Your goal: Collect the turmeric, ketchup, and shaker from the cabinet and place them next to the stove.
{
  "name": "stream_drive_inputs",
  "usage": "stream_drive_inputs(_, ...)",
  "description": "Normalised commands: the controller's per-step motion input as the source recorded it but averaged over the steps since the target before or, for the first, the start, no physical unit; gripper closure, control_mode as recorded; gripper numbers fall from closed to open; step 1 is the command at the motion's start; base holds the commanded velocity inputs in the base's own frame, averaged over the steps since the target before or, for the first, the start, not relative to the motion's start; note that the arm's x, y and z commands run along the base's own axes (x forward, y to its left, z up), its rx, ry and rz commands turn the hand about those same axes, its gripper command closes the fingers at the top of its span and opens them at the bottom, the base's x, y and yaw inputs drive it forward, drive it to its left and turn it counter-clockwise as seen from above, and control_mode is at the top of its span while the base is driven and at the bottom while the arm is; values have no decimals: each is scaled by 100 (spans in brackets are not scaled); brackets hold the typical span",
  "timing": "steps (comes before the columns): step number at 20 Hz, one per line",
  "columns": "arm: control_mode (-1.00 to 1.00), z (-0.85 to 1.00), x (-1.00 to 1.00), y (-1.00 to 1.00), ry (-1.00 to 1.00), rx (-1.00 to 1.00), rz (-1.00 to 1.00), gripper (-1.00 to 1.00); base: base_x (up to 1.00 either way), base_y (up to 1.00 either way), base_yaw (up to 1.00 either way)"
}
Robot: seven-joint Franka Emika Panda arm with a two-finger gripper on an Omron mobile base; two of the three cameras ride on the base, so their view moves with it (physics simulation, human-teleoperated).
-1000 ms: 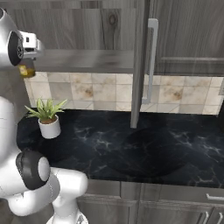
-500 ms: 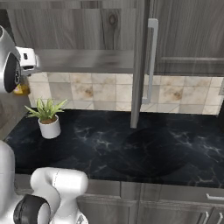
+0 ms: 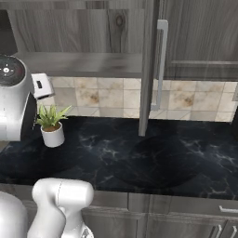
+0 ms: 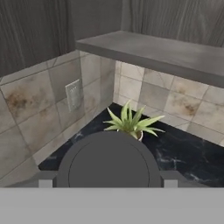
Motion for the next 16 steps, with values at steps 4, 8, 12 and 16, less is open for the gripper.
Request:
stream_drive_inputs(4,-100,-2,-30,-19,-3,0,3,100,0,0,0)
stream_drive_inputs(8,-100,0,-1,0,0,0,0,100,0,0,0)
stream_drive_inputs(12,-100,0,-7,0,0,0,0,100,0,0,0)
stream_drive_inputs(16,100,-5,-37,0,-1,0,0,100,-18,-1,0)
